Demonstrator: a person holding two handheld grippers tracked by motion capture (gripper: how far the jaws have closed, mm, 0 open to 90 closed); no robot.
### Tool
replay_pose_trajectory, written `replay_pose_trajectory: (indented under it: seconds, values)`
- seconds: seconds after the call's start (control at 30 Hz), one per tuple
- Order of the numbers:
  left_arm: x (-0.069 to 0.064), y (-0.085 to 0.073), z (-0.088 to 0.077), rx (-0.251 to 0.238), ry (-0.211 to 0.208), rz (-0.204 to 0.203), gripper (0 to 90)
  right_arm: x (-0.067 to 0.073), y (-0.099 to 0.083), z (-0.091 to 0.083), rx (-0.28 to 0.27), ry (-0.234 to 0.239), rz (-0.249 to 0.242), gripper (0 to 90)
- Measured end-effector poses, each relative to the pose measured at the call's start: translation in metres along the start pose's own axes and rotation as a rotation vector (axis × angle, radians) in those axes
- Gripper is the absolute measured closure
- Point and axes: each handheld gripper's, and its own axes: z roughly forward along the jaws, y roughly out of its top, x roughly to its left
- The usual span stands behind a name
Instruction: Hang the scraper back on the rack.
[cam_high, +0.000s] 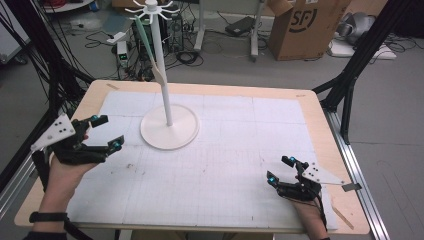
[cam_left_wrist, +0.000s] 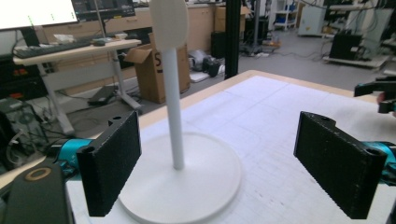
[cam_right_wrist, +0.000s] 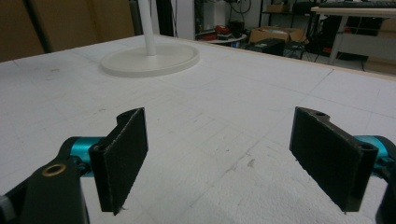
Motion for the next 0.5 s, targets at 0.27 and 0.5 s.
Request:
replay_pose_trajectory:
  seconds: [0.27,0.5]
  values:
    - [-0.011,-0.049,0.000,-0.020,-0.020,-0.034,13.8,0.001,0.000,0.001,0.004,-0.006,-0.013,18.4]
    - [-0.015,-0.079,-0.003,-0.016,-0.011,-0.062,13.5,0.001,0.000,0.001,0.003,-0.017,-0.014,18.4]
